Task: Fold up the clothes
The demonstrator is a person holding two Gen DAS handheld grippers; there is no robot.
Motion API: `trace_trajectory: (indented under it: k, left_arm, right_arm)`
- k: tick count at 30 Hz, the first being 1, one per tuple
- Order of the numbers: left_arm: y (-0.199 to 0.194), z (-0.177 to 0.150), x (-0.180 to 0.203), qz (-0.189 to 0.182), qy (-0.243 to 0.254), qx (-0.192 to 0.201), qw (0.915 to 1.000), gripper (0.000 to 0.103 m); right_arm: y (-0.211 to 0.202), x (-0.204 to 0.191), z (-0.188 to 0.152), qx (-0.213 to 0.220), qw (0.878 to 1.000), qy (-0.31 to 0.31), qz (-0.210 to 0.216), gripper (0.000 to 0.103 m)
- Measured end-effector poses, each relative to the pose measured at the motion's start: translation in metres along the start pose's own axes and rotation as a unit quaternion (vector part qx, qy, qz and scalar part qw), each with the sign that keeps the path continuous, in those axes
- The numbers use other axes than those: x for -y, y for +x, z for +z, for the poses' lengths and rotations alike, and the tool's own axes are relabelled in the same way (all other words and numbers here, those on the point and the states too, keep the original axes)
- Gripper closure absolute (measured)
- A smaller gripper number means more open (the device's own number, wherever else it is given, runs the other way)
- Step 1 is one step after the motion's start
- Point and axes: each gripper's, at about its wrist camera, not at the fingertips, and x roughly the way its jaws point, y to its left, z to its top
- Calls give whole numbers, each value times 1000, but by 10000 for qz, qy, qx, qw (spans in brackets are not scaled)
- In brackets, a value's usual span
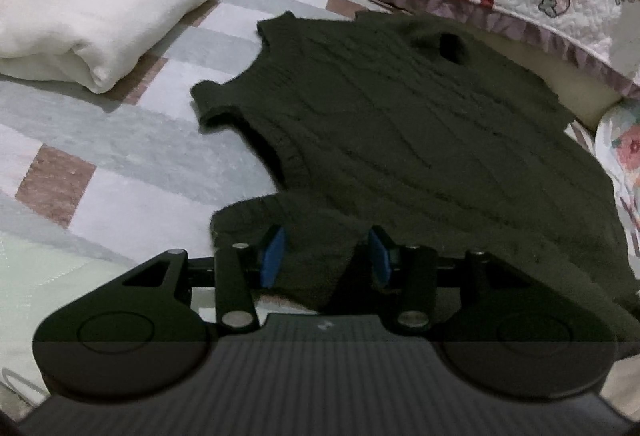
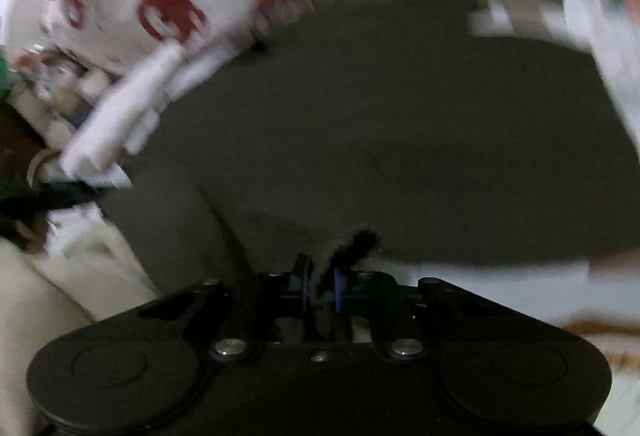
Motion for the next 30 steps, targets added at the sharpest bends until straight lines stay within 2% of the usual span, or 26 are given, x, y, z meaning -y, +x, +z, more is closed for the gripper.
trace_trajectory:
  k: [2,5,8,10,12,14,16,18,20,21,23,24,27,28,30]
  left_arm:
    - [-2,1,-1,-30,-31,120,9999,58]
    - [-7,3,-1,-176,-28,323,9993,58]
    - [-13,7,2,-329,-5,554,9979,58]
    - [-14,8,0,-297,-24,614,9977,58]
    - [-14,9,-2,-265,-44,674,9974,55]
    - [-14,10,-4,-234,-63,734,9970,55]
    - [-11,10,-6,-183,-66,718,9972,55]
    - [-8,9,-4,-132,-2,644,9978,55]
    - [-4,8,-3,-98,49,589,9982,54]
    - [-2,8,-3,-107,52,563,9983,52]
    - [2,11,-5,-159,-50,489,9987,52]
    - [5,15,-8,-197,-141,445,9987,52]
    - [12,24,-15,-312,-414,311,9982,52]
    - [14,27,-18,-352,-485,280,9978,52]
    - [19,39,-21,-457,-397,366,9975,48]
  right_arm:
    - [-17,-17,25,432,9978,-499,-111,91]
    - [-33,-28,73,1035,9870,-1180,-353,94]
    - [-35,-21,128,1575,9714,-1658,-641,96]
    - [-30,-12,160,1900,9627,-1777,-744,96]
    - [-12,-1,189,2051,9592,-1745,-863,96]
    - [18,14,206,2069,9546,-1691,-1316,93]
    - [54,31,209,1767,9588,-1463,-1675,88]
    - [73,50,201,1727,9633,-844,-1876,83]
    - [80,69,184,1624,9763,269,-1404,82]
    - [82,71,174,1609,9791,589,-1100,82]
    - [88,63,151,1468,9829,692,-866,70]
    - [90,59,139,1393,9847,740,-744,68]
    - [101,38,118,845,9946,596,-1,68]
    - [104,31,111,656,9960,545,257,68]
    - [117,12,107,14,9922,350,1196,67]
